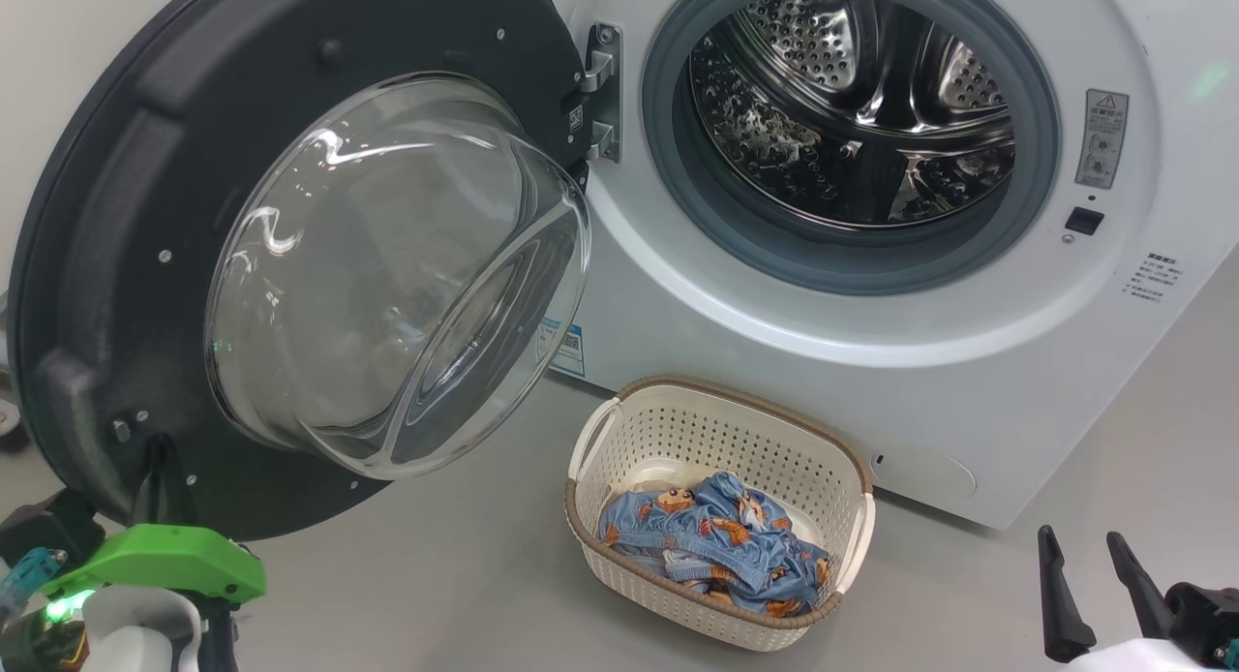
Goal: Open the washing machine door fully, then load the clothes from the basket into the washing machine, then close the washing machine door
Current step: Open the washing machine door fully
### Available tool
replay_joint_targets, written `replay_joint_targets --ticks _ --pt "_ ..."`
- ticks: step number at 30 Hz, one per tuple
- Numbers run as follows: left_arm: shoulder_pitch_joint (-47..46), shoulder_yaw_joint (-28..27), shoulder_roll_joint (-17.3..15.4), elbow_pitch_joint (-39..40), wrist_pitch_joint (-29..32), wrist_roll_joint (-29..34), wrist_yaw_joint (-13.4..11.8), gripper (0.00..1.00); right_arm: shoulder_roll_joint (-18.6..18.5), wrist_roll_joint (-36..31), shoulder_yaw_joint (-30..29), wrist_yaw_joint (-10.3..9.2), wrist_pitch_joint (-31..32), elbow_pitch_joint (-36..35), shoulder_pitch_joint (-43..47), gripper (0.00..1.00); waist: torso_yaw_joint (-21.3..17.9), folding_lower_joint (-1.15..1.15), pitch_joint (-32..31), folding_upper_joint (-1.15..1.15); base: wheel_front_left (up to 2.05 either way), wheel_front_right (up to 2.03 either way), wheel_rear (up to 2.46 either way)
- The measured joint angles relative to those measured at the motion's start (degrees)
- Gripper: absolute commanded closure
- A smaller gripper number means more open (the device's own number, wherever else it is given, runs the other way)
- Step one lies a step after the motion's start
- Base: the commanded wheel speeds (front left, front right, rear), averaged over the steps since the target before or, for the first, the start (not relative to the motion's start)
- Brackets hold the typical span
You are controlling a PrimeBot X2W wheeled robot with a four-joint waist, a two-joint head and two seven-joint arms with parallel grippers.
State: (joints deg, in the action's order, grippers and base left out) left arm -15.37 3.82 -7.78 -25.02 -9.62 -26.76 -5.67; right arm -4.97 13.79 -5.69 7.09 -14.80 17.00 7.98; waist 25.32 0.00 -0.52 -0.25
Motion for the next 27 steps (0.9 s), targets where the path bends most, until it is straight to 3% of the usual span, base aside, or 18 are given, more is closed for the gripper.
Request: replay_joint_targets --ticks 7,11,19,25,27 --pt "0.01 0.10 0.81 -0.40 -1.00 -0.70 0.94 1.00 0.14 0.09 -0.04 0.00 0.00 0.03 0.00 0.00 0.19 0.00 -0.37 0.00 0.00 0.00 0.00" --pt "0.01 0.14 1.77 0.63 -1.59 -1.55 1.54 0.87 0.27 0.11 -0.03 0.00 0.00 0.04 0.00 0.00 0.28 0.00 -0.55 0.00 0.00 0.00 0.00" --pt "0.08 1.37 2.37 4.10 -2.32 -1.85 2.58 0.47 0.58 0.26 -0.02 0.00 0.00 0.12 0.02 0.00 0.25 0.00 -0.76 0.00 0.00 0.00 0.00" --pt "0.36 2.16 2.58 6.56 -2.60 -1.83 3.24 0.04 0.77 0.26 0.03 0.00 0.00 0.18 0.02 0.00 -0.09 0.00 -0.79 0.00 0.00 0.00 0.00" --pt "0.61 2.43 2.69 7.54 -2.61 -1.83 3.52 0.00 0.81 0.26 0.03 0.00 0.00 0.18 0.02 0.00 -0.27 0.00 -0.80 0.00 0.00 0.00 0.00"
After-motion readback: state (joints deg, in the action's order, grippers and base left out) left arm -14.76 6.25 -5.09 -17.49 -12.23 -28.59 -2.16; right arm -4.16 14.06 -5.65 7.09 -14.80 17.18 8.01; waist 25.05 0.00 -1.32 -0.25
